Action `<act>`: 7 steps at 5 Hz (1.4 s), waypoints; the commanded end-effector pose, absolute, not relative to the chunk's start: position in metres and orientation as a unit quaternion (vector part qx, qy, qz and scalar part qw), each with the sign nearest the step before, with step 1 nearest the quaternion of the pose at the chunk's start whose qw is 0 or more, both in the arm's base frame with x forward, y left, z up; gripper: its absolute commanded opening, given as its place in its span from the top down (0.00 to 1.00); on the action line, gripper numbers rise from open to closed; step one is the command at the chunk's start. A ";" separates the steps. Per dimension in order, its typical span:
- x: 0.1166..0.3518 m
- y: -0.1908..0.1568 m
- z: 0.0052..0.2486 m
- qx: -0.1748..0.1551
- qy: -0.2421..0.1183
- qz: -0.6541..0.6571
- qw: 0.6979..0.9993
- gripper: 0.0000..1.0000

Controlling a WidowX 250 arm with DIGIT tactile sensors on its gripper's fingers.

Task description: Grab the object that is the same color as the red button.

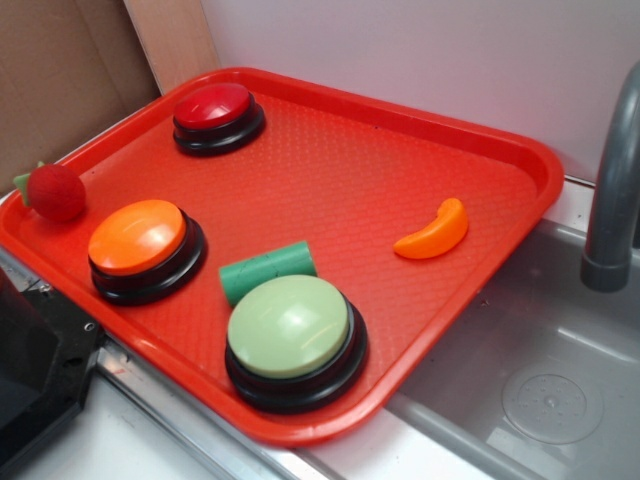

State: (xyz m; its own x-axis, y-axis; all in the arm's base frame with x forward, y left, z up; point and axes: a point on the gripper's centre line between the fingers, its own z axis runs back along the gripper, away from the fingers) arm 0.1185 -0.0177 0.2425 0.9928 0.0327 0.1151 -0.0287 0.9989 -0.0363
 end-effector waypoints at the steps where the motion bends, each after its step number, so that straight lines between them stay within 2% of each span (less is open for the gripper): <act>1: 0.119 -0.018 0.243 -0.017 -0.058 0.015 0.998 0.00; 2: 0.124 -0.001 0.224 -0.046 -0.078 0.141 0.986 0.00; 3: 0.125 0.021 0.201 -0.048 -0.090 0.263 0.959 0.00; 4: 0.128 0.045 0.170 -0.021 -0.099 0.379 0.920 0.00; 5: 0.131 0.076 0.136 -0.010 -0.141 0.489 0.861 0.00; 6: 0.129 0.100 0.110 0.044 -0.173 0.585 0.791 0.00; 7: 0.124 0.117 0.082 0.052 -0.133 0.651 0.745 0.00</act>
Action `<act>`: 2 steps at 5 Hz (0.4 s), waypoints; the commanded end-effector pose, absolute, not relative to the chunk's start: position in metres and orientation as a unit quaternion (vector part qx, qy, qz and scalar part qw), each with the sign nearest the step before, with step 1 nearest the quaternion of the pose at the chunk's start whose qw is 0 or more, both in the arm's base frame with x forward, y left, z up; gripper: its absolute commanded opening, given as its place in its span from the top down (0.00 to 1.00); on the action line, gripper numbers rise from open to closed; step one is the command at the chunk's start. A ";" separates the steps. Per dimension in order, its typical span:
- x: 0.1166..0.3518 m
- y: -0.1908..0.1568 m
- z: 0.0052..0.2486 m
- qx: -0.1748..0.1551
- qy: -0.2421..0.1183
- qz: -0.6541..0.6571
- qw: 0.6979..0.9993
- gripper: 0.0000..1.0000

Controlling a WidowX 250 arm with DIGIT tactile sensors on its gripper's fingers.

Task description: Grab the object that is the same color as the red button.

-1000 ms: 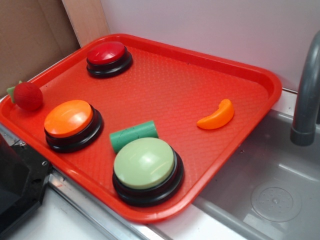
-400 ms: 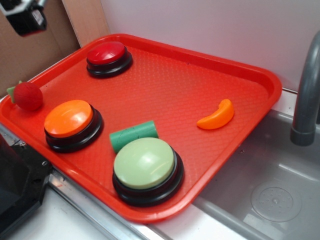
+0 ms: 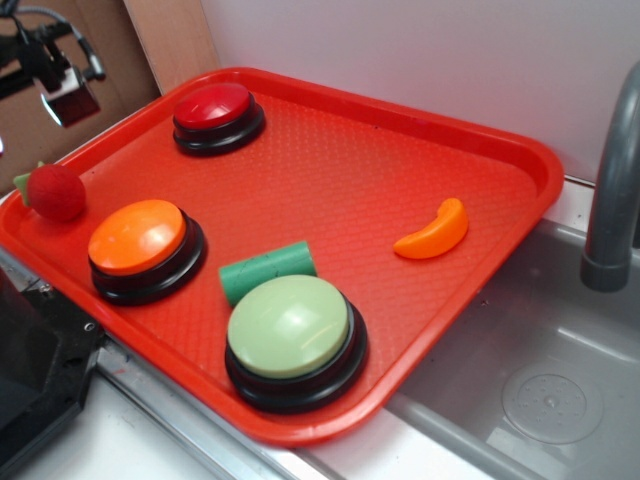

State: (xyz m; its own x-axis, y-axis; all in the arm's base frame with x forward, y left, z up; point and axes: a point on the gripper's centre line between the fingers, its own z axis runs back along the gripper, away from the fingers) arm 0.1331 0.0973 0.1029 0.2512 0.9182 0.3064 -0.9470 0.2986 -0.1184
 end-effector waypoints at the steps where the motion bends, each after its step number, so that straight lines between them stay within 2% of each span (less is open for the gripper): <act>1: 0.122 0.135 0.060 0.081 -0.121 0.664 0.734 0.00; 2: 0.122 0.133 0.048 0.085 -0.129 0.671 0.725 0.00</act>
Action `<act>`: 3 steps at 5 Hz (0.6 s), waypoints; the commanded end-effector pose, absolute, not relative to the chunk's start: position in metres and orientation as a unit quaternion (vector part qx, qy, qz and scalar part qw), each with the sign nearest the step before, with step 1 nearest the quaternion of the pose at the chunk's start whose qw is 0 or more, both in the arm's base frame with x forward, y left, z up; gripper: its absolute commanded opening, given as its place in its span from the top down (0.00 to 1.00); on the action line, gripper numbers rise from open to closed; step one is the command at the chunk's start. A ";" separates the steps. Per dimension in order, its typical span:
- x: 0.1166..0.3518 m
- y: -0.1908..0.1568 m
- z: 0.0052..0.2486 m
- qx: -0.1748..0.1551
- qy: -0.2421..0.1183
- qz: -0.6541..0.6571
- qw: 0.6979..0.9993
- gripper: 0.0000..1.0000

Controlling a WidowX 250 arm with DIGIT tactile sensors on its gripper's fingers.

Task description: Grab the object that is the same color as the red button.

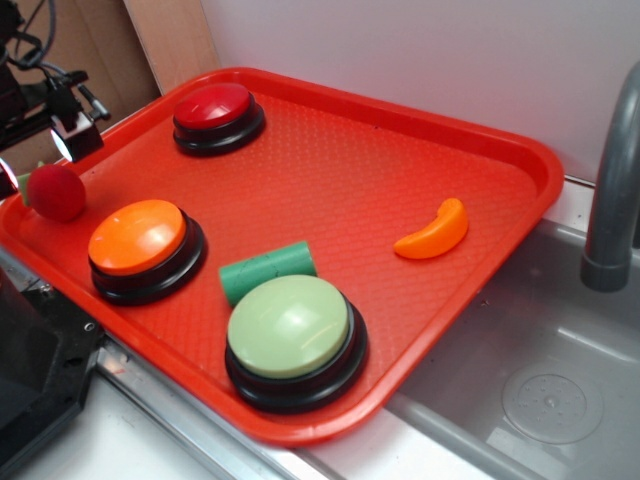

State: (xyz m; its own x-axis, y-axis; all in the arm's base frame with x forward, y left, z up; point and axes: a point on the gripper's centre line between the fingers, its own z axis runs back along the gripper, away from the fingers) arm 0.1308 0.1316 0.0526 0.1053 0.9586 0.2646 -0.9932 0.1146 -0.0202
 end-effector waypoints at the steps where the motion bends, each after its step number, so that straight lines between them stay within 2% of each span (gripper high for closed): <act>1: 0.122 0.138 0.039 0.079 -0.135 0.669 0.727 0.00; 2: 0.126 0.139 0.034 0.074 -0.140 0.659 0.736 1.00; 3: 0.128 0.142 0.034 0.072 -0.134 0.651 0.744 1.00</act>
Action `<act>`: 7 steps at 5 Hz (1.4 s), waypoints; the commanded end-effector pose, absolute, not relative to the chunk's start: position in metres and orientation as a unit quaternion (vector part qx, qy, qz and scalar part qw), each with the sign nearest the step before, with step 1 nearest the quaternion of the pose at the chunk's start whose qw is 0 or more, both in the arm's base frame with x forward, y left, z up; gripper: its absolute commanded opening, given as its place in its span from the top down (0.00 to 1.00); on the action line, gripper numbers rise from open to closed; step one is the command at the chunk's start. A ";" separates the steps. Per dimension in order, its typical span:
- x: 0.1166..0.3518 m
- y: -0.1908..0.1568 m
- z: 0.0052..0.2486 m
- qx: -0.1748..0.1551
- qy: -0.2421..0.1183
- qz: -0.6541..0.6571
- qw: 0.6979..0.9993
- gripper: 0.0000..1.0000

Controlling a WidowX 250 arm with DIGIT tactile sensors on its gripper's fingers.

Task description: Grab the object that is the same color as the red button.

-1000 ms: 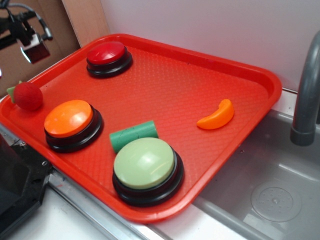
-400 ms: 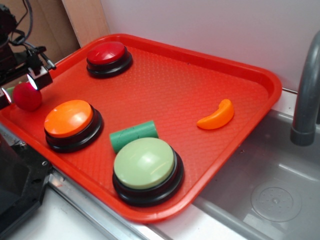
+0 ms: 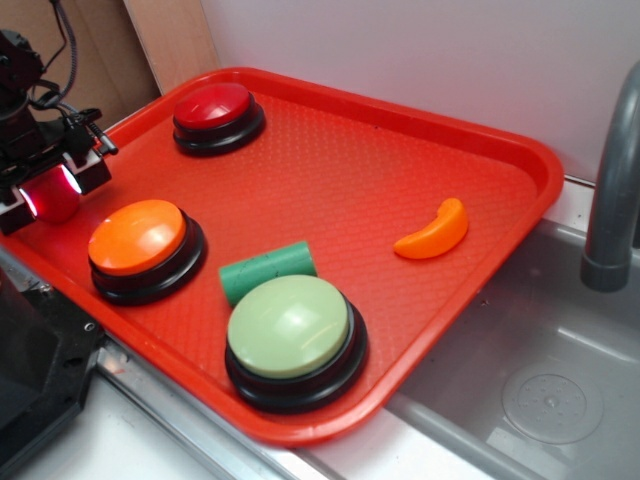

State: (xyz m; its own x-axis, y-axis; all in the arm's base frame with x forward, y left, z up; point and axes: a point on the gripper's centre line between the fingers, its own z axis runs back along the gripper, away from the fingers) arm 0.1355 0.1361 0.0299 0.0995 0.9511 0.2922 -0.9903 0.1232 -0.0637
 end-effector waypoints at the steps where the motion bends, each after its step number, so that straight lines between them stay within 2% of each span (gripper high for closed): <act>1: 0.130 0.144 0.038 0.071 -0.141 0.643 0.749 1.00; 2: 0.135 0.137 0.057 0.072 -0.141 0.601 0.783 1.00; 3: 0.148 0.130 0.084 0.049 -0.131 0.540 0.830 1.00; 4: 0.176 0.111 0.107 0.017 -0.121 0.435 0.892 1.00; 5: 0.199 0.077 0.143 -0.002 -0.108 0.321 0.941 1.00; 7: 0.205 0.013 0.204 -0.047 -0.113 0.160 0.980 1.00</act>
